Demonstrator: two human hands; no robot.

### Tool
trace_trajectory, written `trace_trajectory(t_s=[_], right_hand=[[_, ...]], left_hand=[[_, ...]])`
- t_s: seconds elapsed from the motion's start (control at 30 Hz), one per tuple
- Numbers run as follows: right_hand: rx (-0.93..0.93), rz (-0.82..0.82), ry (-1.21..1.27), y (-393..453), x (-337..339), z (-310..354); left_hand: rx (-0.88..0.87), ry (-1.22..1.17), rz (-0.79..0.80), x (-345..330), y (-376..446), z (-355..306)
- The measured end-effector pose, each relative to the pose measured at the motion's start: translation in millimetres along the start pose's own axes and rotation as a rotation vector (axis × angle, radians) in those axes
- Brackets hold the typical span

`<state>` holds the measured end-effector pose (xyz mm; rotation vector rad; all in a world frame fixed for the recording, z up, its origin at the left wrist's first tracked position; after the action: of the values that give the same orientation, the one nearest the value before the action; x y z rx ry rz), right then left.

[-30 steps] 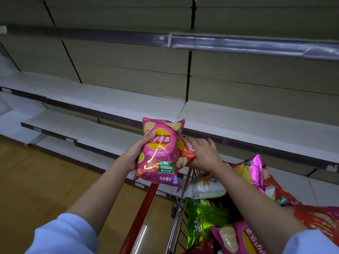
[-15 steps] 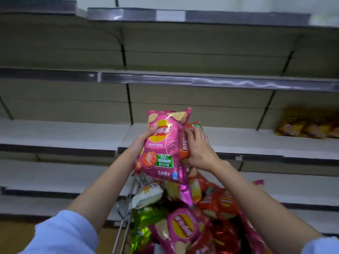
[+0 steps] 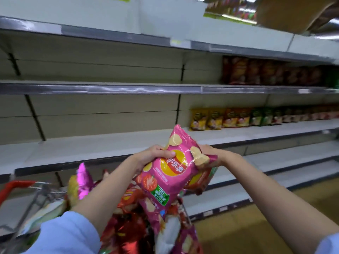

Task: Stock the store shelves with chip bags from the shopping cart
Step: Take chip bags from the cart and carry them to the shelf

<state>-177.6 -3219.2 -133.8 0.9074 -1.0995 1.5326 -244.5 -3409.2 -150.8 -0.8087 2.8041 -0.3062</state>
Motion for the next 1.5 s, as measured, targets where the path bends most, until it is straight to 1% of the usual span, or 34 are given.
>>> trace_trajectory(t_s=[0.07,0.13,0.23,0.37,0.47,0.53,0.6,0.77,0.83,0.93,1.07,1.27,1.37,1.5], right_hand=[[-0.075,0.020,0.117,-26.8,1.5,-31.3],[-0.119,-0.048,0.155,-46.6,-0.6,-60.3],[-0.238,-0.215,0.261,-83.2,4.5,-113.2],[-0.406,-0.473,0.644,-137.4,10.5,-187.8],[-0.513,-0.680,0.858,-172.5,12.5,-233.2],[-0.521,-0.785,0.982,-189.0,13.8,-256.6],[-0.543,-0.842,1.032,-200.9,17.1,-278.7],[-0.602,-0.903,1.036,-212.4,43.0,-340.2],[-0.609,-0.928,1.036,-209.7,61.0,-367.1],[-0.592,-0.918,1.025,-197.0,93.9,-407.6],[-0.557,-0.937,1.039,-173.2,140.4,-451.5],[-0.504,-0.937,1.077,-135.2,183.9,-501.3],[-0.433,-0.903,1.068,-106.4,208.9,-517.8],[-0.314,-0.849,1.076,-63.2,243.6,-538.4]], left_hand=[[0.006,0.020,0.054,-33.7,23.8,-2.9],[-0.015,-0.006,0.067,-58.9,45.7,-7.4],[-0.057,-0.065,0.060,-95.1,82.6,-16.9],[-0.091,-0.153,0.003,-133.2,131.7,-26.0],[-0.079,-0.240,-0.018,-159.8,172.1,-25.2],[-0.058,-0.257,-0.009,-180.4,201.3,-23.2],[-0.034,-0.245,0.013,-203.7,229.2,-23.7],[-0.055,-0.206,0.076,-253.7,307.7,-35.4],[-0.077,-0.217,0.099,-266.8,338.4,-47.3],[-0.104,-0.267,0.102,-278.0,381.9,-69.7],[-0.177,-0.272,0.048,-280.8,437.6,-107.1],[-0.198,-0.210,-0.013,-278.9,482.2,-155.4],[-0.236,-0.195,-0.082,-267.6,498.1,-177.2],[-0.318,-0.239,-0.188,-252.0,510.2,-202.4]])
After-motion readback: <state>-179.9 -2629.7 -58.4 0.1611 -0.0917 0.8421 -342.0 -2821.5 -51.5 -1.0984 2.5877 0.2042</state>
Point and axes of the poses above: each hand's wrist, its own y-axis towards the middle knuckle, its own x-axis out of the back of the hand, z = x × y, the point moved 3 cm from there along y, towards the middle knuckle, and after that the axes turned 8 degrees about -y, right-handed, at the moved point
